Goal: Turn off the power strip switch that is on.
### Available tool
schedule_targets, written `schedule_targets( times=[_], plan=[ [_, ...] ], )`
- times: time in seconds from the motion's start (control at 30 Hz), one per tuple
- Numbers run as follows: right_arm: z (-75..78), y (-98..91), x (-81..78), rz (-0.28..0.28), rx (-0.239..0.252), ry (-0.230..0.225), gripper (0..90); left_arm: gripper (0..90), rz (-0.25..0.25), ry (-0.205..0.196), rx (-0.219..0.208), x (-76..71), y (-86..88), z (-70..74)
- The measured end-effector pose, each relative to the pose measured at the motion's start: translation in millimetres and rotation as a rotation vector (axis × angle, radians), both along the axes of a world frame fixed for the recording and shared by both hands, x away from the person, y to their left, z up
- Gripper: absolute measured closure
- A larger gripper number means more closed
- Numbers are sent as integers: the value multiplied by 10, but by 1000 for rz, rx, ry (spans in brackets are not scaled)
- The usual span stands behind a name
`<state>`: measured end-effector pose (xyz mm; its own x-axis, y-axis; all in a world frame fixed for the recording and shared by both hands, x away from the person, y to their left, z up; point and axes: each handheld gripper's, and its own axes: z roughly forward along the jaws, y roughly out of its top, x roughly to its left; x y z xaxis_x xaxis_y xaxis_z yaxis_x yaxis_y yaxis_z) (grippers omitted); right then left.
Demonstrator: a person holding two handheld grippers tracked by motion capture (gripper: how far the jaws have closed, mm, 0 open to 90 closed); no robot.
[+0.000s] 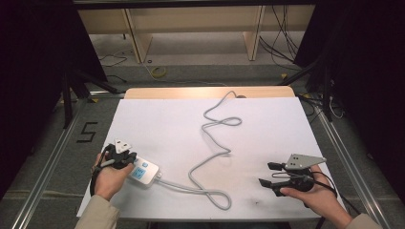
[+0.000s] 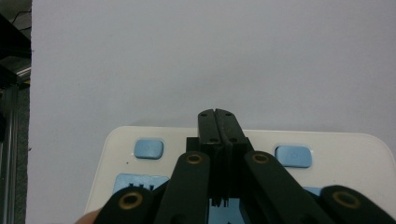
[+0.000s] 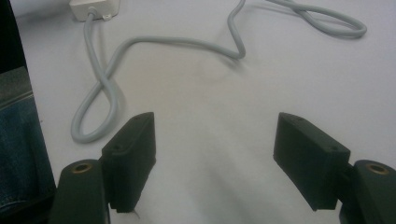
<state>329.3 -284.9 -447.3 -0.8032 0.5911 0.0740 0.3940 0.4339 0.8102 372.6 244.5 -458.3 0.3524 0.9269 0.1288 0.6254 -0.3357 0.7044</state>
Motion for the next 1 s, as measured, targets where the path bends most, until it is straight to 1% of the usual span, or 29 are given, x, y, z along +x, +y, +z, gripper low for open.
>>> schedule_targets(
  times=[0.17,0.2,0.3,0.33,0.43,0.7,0.87,1.0],
  plan=[
    [-1,0,1,1,0,1,301,899,-1,11,-2,18,-1,-27],
    [-1,0,-1,-1,0,4,301,899,-3,17,4,20,1,-29],
    [-4,0,5,0,0,-1,301,899,-5,20,2,31,-2,-39],
    [-2,1,0,-1,0,5,301,899,-5,22,2,34,-2,-39],
    [-5,2,1,-3,2,4,301,899,-8,26,2,42,-13,-54],
    [-7,0,-2,-1,0,5,301,899,-9,32,6,49,-17,-48],
    [-8,1,0,-1,-2,6,301,899,-2,44,-8,54,-14,-42],
    [-8,0,-1,-2,-2,5,301,899,-2,54,-8,61,-14,-35]
  ],
)
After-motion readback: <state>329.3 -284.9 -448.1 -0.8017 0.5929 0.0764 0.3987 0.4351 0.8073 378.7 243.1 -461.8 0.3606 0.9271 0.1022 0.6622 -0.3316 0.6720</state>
